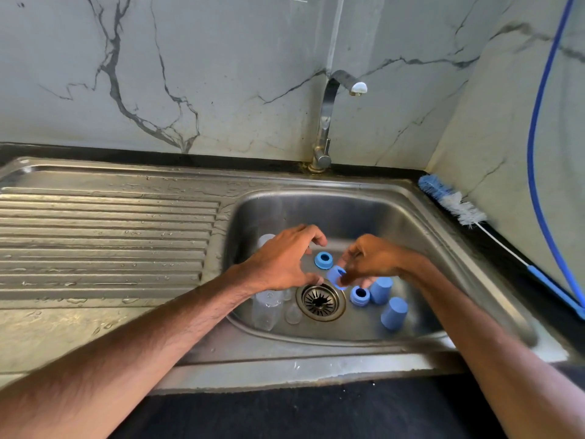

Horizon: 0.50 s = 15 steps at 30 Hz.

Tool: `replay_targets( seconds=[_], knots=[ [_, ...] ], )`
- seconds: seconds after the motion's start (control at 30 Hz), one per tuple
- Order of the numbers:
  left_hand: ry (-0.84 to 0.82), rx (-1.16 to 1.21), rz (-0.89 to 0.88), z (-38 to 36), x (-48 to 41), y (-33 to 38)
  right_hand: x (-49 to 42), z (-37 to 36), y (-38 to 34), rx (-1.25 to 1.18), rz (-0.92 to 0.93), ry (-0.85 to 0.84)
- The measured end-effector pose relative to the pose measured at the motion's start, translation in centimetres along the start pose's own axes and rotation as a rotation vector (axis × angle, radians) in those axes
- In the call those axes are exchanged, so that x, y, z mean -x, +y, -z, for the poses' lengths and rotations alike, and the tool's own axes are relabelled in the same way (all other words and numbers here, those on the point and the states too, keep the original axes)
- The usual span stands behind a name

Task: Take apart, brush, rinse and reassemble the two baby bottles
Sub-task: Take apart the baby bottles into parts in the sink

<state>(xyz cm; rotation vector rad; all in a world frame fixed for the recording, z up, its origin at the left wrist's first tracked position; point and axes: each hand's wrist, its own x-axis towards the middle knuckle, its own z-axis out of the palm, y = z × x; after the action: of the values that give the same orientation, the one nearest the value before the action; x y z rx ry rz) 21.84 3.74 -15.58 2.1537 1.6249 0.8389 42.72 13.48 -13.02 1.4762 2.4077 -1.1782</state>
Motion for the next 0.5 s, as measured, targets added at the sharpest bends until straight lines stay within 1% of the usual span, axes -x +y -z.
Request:
replay_targets(
  seconds=[0.07, 0.2, 0.37, 0.5],
  knots=[
    [-0.015, -0.022, 0.005, 0.0, 0.1, -0.1, -0.4, -0.7, 0.8, 0.218, -0.108, -0.034],
    [-0.022, -0.045, 0.017, 0.1, 0.1, -0.2, -0.8, -2.2, 1.4, 0.367, -0.268, -0.087],
    [-0.023, -0.077, 0.016, 0.2, 0.1, -0.2, -0.7, -3.0, 1.5, 0.560, -0.339, -0.068],
    [-0.029, -0.097, 0.022, 0.5, 0.2, -0.3, -1.0, -3.0, 2.0, 0.632, -0.361, -0.011]
  ],
)
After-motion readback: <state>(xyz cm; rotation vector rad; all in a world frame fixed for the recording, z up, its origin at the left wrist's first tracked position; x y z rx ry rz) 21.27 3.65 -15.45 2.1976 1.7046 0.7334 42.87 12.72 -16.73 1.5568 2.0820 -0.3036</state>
